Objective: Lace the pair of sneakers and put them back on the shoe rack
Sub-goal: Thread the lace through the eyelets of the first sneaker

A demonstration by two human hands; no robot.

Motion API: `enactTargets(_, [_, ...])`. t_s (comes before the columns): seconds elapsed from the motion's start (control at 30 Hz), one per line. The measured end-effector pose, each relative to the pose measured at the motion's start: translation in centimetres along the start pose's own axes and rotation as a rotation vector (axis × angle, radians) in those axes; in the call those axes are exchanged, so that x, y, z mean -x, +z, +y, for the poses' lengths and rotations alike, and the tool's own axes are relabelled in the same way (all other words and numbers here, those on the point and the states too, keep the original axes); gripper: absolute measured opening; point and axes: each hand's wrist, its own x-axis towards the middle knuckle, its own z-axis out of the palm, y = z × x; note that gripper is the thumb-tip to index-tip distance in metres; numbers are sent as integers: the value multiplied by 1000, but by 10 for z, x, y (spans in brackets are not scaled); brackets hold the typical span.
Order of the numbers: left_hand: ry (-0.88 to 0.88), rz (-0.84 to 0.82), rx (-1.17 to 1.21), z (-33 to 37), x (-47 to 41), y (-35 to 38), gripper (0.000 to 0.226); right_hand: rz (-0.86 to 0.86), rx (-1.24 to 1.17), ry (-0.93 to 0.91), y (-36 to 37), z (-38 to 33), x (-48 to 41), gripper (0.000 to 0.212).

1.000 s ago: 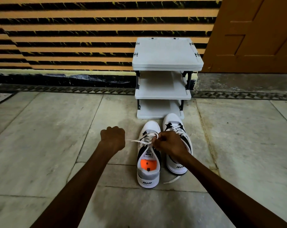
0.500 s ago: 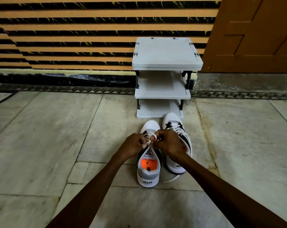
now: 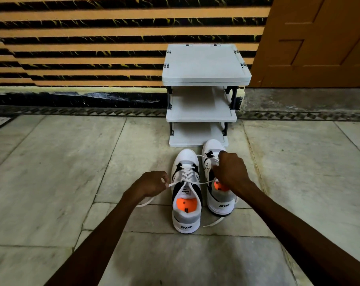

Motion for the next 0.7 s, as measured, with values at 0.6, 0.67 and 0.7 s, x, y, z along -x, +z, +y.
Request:
enactTargets(0.6, [52, 161, 298, 21, -5, 33, 12, -274, -187, -253, 19, -31, 21, 7])
enactTargets(0.67, [63, 191, 300, 20, -2, 31, 7, -254, -212, -234, 19, -30, 22, 10])
enactTargets(0.7, [68, 215, 299, 21, -2, 30, 5, -246, -220, -223, 20, -30, 23, 10])
